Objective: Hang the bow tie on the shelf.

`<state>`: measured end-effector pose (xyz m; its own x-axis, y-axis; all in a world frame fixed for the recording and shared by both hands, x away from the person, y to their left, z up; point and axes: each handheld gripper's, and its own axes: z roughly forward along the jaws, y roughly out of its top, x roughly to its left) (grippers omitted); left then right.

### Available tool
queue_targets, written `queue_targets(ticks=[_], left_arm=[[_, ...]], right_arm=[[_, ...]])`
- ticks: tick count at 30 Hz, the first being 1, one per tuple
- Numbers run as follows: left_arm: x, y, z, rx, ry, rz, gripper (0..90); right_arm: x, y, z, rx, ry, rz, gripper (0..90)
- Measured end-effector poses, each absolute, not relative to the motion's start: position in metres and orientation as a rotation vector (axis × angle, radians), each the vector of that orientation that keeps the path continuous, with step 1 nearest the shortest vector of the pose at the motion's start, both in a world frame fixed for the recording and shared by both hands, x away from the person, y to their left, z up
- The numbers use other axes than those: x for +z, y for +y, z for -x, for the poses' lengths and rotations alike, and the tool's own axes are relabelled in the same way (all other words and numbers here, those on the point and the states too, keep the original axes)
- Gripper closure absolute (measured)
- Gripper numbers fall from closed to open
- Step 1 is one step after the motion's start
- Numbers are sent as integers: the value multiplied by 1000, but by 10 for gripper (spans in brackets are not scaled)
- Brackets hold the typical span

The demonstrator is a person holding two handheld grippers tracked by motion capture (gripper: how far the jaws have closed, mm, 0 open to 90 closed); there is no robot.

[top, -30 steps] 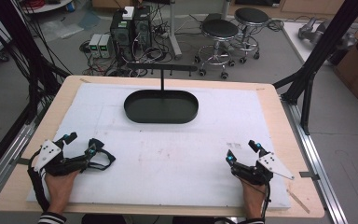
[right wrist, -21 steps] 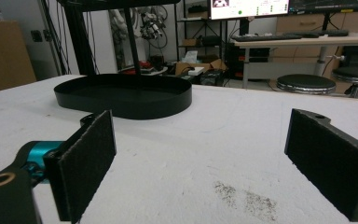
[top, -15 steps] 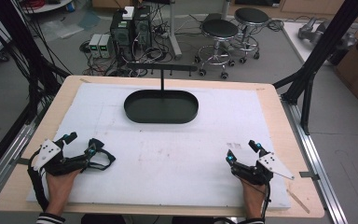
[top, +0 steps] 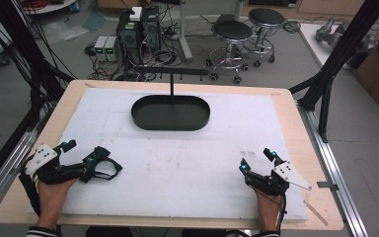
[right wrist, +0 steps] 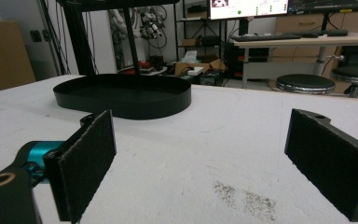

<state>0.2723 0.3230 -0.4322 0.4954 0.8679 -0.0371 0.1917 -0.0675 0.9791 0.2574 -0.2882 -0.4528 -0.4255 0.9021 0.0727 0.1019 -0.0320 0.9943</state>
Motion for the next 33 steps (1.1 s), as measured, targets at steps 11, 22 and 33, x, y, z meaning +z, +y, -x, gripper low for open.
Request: queue_targets(ticks=[11,22,33], left_arm=[[-409,333,-268,685,980,-1674,135],[-397,327,-277,568,1024,-1885,140],[-397,320,-292,433,1096,-2081,166]], right_arm=[[-453,-288,-258,1518,1580,-1068,78],[-453,-288,-258,1521,1580,-1070,77],[-453,-288,-258,1520,1581,-1070,77]])
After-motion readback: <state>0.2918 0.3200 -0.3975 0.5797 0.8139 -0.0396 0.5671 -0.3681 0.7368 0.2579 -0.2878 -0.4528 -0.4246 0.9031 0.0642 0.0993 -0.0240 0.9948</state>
